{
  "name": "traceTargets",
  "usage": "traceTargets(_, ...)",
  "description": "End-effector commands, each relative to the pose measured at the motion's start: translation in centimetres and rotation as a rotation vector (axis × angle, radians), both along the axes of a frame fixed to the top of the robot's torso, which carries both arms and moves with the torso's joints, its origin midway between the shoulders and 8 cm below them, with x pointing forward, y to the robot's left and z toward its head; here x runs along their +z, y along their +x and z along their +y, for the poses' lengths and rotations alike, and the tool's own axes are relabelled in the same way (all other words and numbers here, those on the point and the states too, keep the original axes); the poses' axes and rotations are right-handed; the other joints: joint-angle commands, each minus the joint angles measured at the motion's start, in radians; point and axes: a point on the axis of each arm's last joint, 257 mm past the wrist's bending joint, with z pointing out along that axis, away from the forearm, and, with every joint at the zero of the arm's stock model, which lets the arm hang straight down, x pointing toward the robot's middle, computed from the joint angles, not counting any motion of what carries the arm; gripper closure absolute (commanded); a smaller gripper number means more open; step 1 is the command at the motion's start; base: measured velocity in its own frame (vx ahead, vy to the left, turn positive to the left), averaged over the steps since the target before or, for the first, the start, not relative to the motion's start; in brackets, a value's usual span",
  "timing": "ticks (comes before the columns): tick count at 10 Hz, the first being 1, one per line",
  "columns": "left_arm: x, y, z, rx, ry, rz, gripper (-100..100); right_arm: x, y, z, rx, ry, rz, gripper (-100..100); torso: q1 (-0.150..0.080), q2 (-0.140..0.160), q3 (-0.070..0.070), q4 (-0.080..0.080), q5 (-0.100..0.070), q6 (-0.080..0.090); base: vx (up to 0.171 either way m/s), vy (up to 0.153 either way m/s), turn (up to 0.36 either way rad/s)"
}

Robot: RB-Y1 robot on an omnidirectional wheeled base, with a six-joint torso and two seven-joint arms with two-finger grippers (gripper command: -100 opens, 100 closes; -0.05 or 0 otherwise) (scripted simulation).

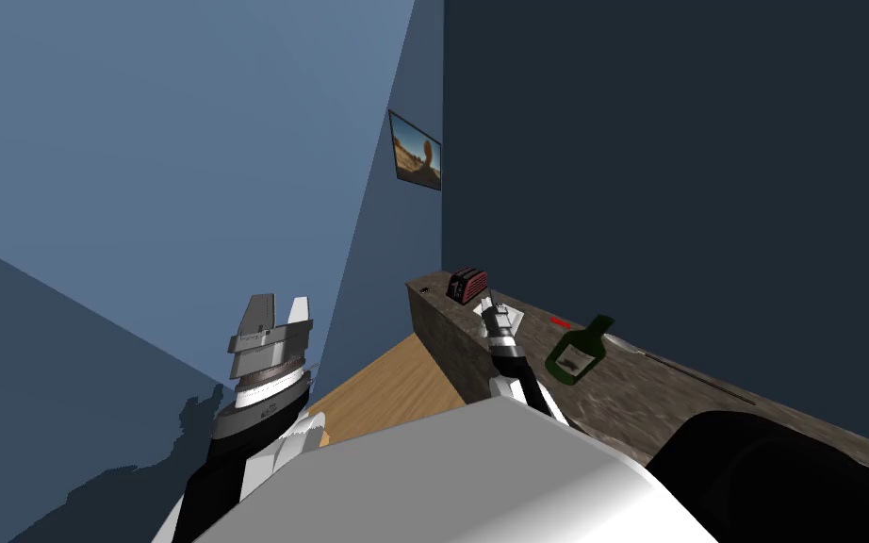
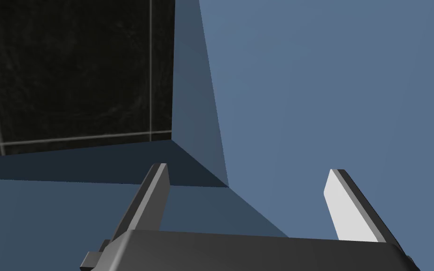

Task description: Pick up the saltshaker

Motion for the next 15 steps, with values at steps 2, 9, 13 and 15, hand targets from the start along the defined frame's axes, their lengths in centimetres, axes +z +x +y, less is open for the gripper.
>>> traceTargets(2,0.0,0.0,0.0,0.000,0.000,0.000,0,-0.7,0.3,0.3,0.019,-0.081,0.027,-100,0.000,0.000,0.000,0.000,0.000,0.000,-0.004,0.011,-0.042)
traceTargets(9,0.0,0.0,0.0,0.000,0.000,0.000,0,-5.0,1.7,-0.8,-0.021,-0.351,0.145,-100,0.003,0.002,0.001,0.000,0.001,0.000,-0.020,0.038,-0.107)
traceTargets(13,0.0,0.0,0.0,0.000,0.000,0.000,0,-8.3,2.4,-2.5,-0.090,-0.489,0.228,-100,0.004,0.002,0.001,0.000,0.001,0.000,-0.036,0.056,-0.159)
traceTargets(15,0.0,0.0,0.0,0.000,0.000,0.000,0,-10.1,2.6,-3.5,-0.127,-0.556,0.273,-100,0.004,0.002,0.001,0.001,0.001,0.000,-0.039,0.065,-0.164)
